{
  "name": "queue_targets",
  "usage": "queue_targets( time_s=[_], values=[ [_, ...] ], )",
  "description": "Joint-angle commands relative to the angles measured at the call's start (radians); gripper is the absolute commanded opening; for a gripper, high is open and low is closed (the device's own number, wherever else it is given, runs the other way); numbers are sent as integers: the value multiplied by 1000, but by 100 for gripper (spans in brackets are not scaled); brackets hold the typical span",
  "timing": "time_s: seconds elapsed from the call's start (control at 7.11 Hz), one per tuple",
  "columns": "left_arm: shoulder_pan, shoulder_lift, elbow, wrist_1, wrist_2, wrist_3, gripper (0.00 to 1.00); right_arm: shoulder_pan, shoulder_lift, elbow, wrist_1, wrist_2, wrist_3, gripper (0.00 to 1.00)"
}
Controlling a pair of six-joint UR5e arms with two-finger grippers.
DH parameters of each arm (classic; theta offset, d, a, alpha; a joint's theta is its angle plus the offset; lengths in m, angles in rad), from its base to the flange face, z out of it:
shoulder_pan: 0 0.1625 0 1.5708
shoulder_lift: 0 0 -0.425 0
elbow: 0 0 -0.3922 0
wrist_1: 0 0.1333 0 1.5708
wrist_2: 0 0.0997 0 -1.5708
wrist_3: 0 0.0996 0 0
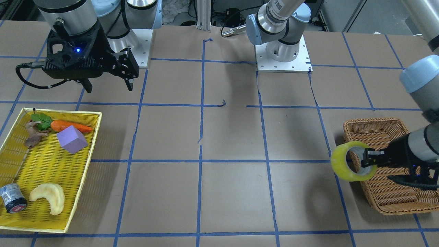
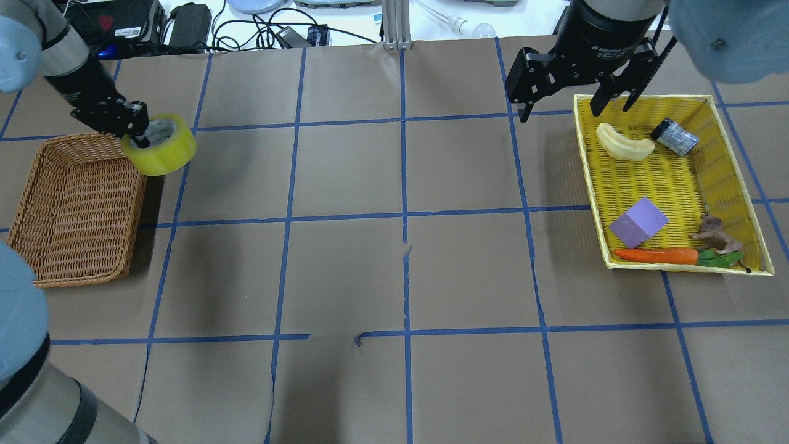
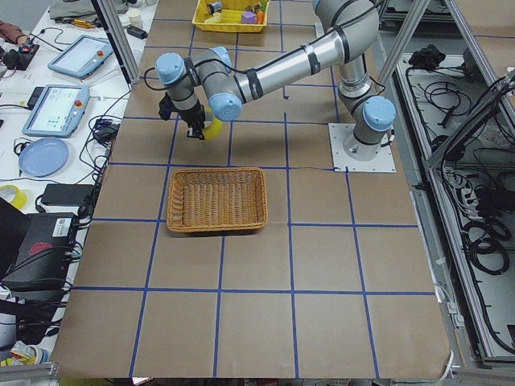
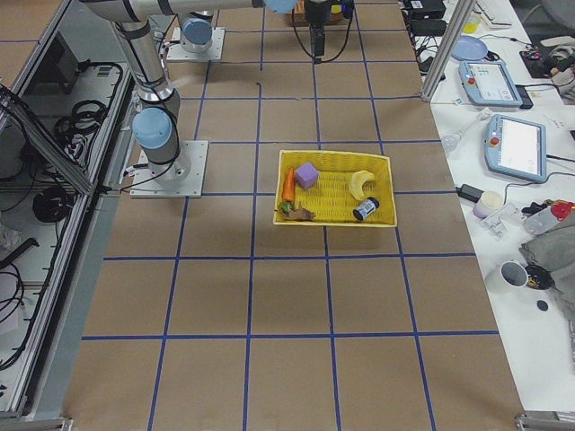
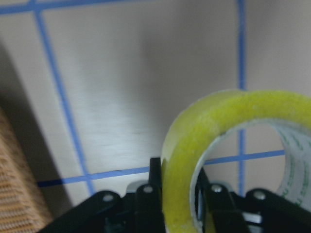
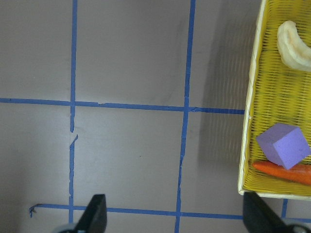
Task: Transfer tape with both arms
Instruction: 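Carry the tape roll with the left gripper into the wicker basket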
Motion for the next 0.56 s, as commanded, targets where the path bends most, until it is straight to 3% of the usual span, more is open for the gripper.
queue_targets(
  time_s=[0.0, 0.14, 0.42],
  values=[
    [132, 5, -25, 25, 41, 156, 0, 0, 0, 0, 0, 0, 0, 100],
    [179, -9, -45, 97, 64, 225, 0, 1, 0, -2, 0, 2, 0, 100],
    [235, -32, -197, 354, 66, 278, 0, 2, 0, 0, 0, 2, 0, 100]
  ],
)
